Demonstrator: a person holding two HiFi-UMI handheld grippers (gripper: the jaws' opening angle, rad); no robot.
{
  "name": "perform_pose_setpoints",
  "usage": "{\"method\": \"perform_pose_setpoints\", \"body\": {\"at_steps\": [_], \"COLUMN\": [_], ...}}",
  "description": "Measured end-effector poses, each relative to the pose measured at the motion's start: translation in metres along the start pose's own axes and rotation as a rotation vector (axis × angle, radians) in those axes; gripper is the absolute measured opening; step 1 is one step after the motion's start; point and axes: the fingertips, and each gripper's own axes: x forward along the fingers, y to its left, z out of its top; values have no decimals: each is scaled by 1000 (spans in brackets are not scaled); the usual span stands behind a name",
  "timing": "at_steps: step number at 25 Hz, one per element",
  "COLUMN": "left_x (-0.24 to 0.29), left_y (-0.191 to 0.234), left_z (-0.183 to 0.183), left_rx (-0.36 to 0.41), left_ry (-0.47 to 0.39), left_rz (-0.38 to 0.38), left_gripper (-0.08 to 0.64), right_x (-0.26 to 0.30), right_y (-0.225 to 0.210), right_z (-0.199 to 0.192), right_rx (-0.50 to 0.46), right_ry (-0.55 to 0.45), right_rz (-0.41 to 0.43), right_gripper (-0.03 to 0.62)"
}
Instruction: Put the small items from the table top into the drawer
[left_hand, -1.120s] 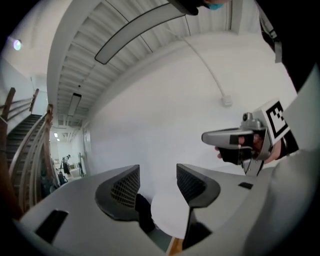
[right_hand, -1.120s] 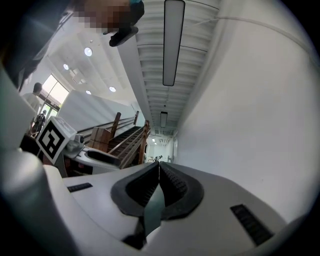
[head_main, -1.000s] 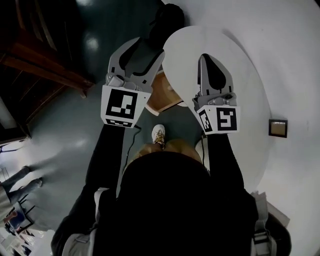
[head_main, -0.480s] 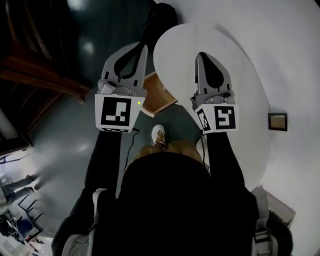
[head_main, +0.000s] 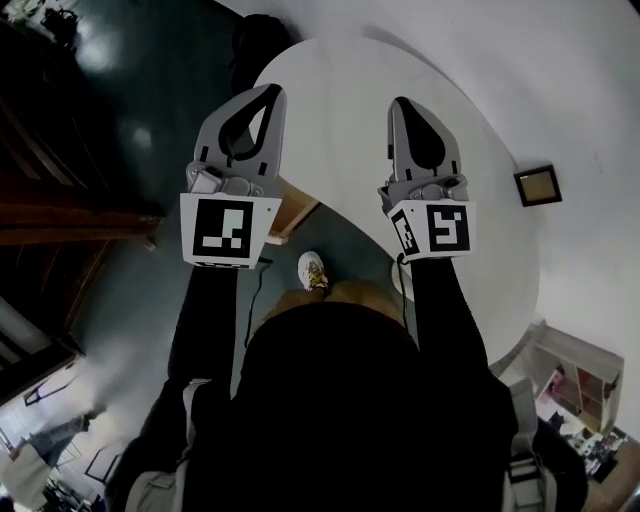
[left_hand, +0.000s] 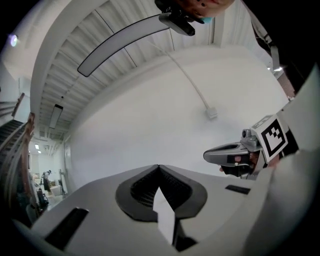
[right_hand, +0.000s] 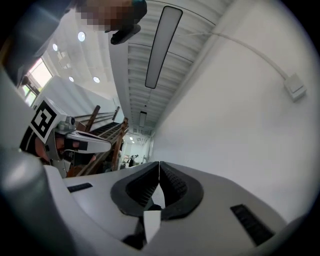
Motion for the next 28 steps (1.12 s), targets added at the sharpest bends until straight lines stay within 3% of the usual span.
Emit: {"method": "perform_pose_setpoints", "body": {"at_steps": [5,15,28], "left_x": [37,61,23], "left_y": [-70,-233,-432], "left_z": [25,72,107], "left_rx": [-15,-36,-85], "left_ry": [-64,-135,-174], "left_rz": [-192,-474,-738], "left_gripper": [15,15,15], "right_x": [-56,-191,-399], "right_y": [-62,-152,-212], "right_z": [10,35,55], "right_rx": [-25,-76,-113], "right_ry": [12,19,45], "right_rz": [-195,-448,-696], "right_gripper": [28,28,28]}}
